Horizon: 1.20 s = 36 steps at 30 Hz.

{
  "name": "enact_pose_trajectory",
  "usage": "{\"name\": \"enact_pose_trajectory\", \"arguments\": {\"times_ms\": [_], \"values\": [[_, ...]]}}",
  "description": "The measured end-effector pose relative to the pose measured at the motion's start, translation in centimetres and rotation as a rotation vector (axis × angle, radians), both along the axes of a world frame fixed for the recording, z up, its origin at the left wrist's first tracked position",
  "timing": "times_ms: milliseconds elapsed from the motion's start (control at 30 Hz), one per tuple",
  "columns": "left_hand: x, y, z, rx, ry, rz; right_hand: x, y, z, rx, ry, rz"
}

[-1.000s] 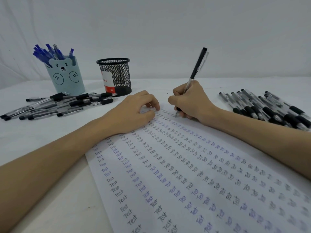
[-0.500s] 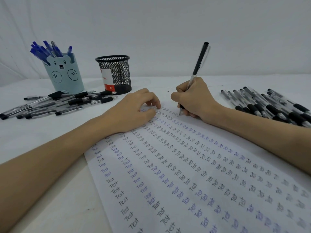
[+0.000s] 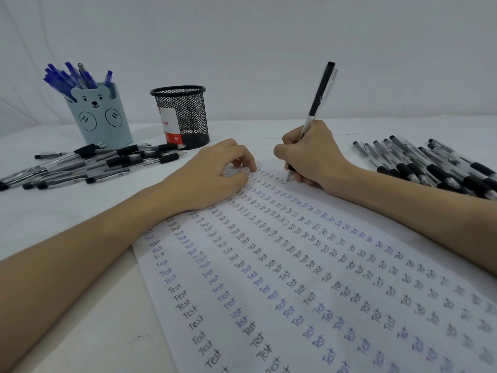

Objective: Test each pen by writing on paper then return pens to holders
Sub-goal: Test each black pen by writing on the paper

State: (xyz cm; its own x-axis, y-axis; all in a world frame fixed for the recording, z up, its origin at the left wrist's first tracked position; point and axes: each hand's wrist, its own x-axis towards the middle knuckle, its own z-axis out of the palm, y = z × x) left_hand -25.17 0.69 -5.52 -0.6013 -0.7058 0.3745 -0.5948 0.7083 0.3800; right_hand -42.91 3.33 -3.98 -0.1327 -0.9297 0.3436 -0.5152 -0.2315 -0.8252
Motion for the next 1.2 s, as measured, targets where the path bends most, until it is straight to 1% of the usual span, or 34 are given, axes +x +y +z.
{"name": "enact_pose_trajectory", "arguments": {"times_ms": [200, 300, 400, 500, 600, 667, 833, 900, 1067, 1133, 1200], "values": [[0.0, 0.1, 0.1, 0.005, -0.001, 0.008, 0.1, 0.1, 0.1, -0.005, -0.01, -0.008], [0.0, 0.3, 0.2, 0.013, -0.02, 0.01, -0.1, 0.1, 0.2, 0.023, -0.106, -0.025], [0.3, 0.5, 0.8, 0.034, -0.083, 0.021, -0.4, 0.1, 0.7, 0.124, -0.229, -0.012], [0.7, 1.0, 1.4, 0.109, -0.182, 0.029, -0.8, 0.2, 1.7, 0.173, -0.192, 0.017], [0.6, 1.3, 1.5, 0.118, -0.241, 0.026, -1.3, 0.3, 2.5, 0.173, -0.209, 0.075], [0.5, 1.5, 1.4, 0.11, -0.233, 0.046, -1.6, 0.4, 2.7, 0.172, -0.227, 0.07], [0.2, 2.1, 1.6, 0.107, -0.183, 0.047, -2.3, 0.5, 2.6, 0.231, -0.197, 0.055], [0.1, 2.4, 1.7, 0.121, -0.165, 0.052, -2.5, 0.6, 2.7, 0.242, -0.238, 0.065], [0.1, 2.5, 1.5, 0.119, -0.114, 0.031, -2.9, 0.4, 3.0, 0.29, -0.424, 0.124], [-0.1, 2.6, 1.4, 0.167, -0.11, 0.022, -3.1, 0.1, 2.9, 0.308, -0.434, 0.136], [-0.3, 2.7, 1.3, 0.199, -0.144, 0.009, -3.1, 0.0, 2.7, 0.335, -0.399, 0.137]]}}
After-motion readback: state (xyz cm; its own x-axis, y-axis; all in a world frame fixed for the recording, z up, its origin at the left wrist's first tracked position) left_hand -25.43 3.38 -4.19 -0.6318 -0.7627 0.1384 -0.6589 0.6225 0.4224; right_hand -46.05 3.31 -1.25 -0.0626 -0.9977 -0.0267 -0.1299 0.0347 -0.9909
